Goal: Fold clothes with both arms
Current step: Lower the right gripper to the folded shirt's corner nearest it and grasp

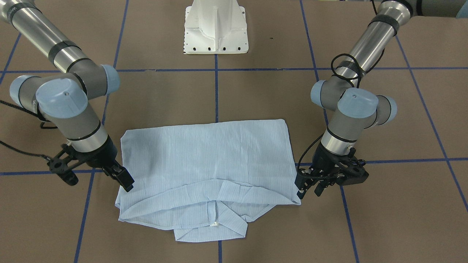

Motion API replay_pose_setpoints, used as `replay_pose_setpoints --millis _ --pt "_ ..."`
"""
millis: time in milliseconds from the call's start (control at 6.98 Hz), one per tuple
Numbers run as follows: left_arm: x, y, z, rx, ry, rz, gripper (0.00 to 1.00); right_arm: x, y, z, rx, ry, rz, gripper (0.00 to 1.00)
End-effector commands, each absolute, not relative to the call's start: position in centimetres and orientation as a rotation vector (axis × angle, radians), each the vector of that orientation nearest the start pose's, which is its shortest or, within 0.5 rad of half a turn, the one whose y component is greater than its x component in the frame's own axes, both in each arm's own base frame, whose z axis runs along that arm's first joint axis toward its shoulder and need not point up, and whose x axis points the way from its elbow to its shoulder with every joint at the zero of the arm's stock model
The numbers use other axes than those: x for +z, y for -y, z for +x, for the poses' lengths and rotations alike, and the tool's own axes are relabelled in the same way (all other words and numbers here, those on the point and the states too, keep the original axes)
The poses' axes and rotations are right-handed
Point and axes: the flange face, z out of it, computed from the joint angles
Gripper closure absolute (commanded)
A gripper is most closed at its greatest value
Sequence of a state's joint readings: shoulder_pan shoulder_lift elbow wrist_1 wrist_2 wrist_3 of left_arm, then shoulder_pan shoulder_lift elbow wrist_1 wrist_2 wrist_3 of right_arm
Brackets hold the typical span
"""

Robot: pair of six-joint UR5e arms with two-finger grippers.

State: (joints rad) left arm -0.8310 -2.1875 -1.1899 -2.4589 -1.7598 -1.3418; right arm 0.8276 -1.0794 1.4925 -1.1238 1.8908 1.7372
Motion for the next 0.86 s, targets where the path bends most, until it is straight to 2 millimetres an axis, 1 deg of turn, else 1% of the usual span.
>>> replay_pose_setpoints --millis 0,143,287,430,573,716 --pt "37.2 63.3 42.2 -0.429 -1.064 0.429 0.31 39.1 50.3 -40.2 0.794 0.928 -0.065 0.0" --pt "37.1 63.3 42.2 -0.43 -1.065 0.431 0.31 40.8 49.0 -41.2 0.78 0.9 -0.078 0.0" --pt "37.0 63.3 41.9 -0.433 -1.067 0.436 0.31 41.1 48.8 -41.6 0.775 0.891 -0.084 0.0" --pt "36.8 62.7 41.6 -0.431 -1.072 0.44 0.31 41.5 48.1 -42.3 0.763 0.882 -0.093 0.0" --pt "37.2 62.6 41.5 -0.433 -1.067 0.437 0.31 41.7 47.7 -42.5 0.757 0.88 -0.097 0.16" --pt "37.4 62.6 41.5 -0.432 -1.064 0.436 0.32 42.3 47.5 -42.9 0.755 0.868 -0.103 0.46"
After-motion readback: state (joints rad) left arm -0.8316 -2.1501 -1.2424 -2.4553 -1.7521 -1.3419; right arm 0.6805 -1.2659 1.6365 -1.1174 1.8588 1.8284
